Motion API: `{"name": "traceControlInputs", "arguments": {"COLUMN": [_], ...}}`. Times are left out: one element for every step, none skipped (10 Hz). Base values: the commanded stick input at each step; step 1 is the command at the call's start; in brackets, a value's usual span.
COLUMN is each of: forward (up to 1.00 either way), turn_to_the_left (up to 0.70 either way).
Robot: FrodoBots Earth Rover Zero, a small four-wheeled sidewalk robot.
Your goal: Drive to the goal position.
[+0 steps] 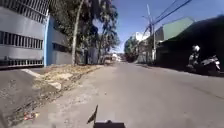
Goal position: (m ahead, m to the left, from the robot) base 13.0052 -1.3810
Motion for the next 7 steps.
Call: {"name": "traceControlInputs", "arguments": {"forward": [0.7, 0.7, 0.7, 0.7, 0.7, 0.7, 0.7], "turn_to_the_left": [-0.03, -0.03, -0.03, -0.03, -0.03, -0.03, -0.03]}}
